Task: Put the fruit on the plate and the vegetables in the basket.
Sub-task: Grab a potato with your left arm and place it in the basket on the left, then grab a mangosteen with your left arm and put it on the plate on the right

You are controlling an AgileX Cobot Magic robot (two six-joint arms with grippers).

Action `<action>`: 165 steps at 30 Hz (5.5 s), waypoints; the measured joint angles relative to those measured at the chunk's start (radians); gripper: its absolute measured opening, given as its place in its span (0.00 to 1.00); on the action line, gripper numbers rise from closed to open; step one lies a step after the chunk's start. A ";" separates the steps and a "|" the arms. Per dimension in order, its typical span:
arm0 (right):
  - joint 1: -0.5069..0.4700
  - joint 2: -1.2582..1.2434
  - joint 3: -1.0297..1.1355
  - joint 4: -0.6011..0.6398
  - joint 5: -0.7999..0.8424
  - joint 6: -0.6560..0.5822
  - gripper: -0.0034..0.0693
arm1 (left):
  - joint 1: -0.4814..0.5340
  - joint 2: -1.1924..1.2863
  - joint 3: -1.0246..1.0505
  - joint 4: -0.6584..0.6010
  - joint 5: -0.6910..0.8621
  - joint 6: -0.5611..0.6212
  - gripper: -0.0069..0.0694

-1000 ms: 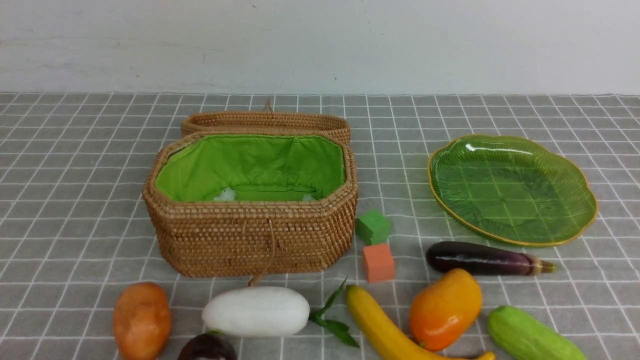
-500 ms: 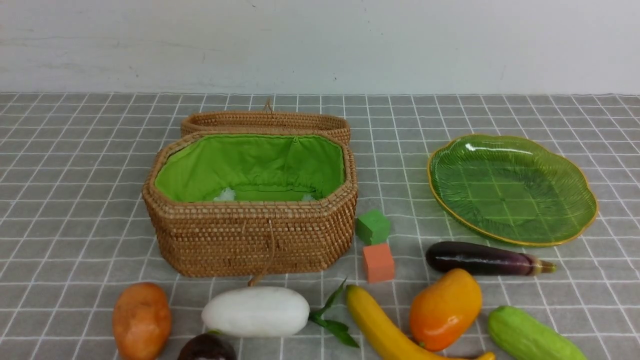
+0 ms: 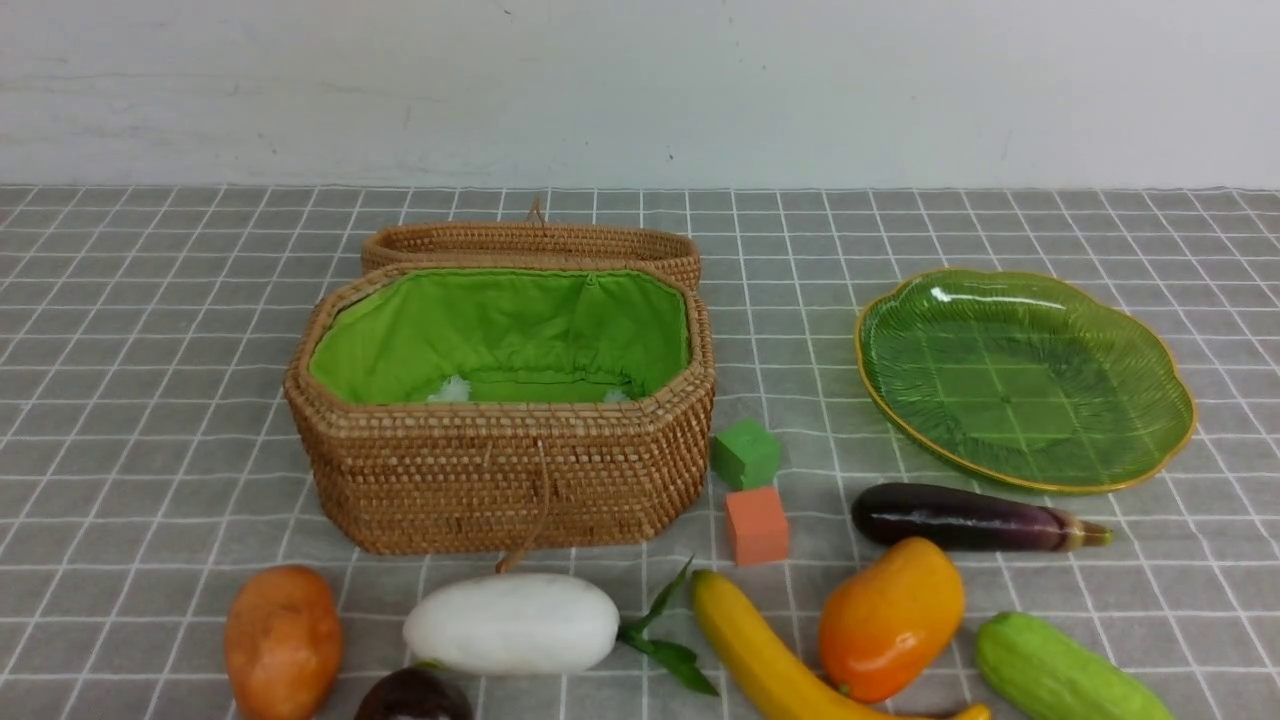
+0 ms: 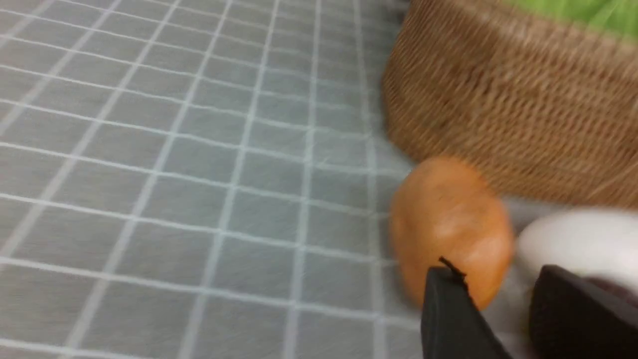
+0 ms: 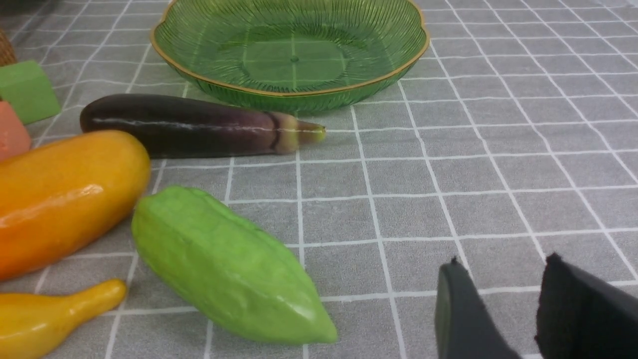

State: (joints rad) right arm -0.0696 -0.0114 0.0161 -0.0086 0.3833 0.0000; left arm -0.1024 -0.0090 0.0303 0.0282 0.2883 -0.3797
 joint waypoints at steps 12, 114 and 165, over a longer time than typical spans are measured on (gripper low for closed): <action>0.000 0.000 0.000 0.000 0.000 0.000 0.38 | 0.000 0.000 0.001 -0.393 -0.571 -0.264 0.40; 0.000 0.000 0.000 0.000 0.000 0.000 0.38 | 0.001 1.424 -1.475 -0.328 0.618 0.225 0.85; 0.000 0.000 0.000 0.000 0.000 0.000 0.38 | -0.143 1.426 -0.926 -0.394 0.671 0.151 0.84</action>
State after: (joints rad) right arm -0.0696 -0.0114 0.0161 -0.0086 0.3833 0.0000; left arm -0.2453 1.4175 -0.8955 -0.3658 0.9598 -0.2286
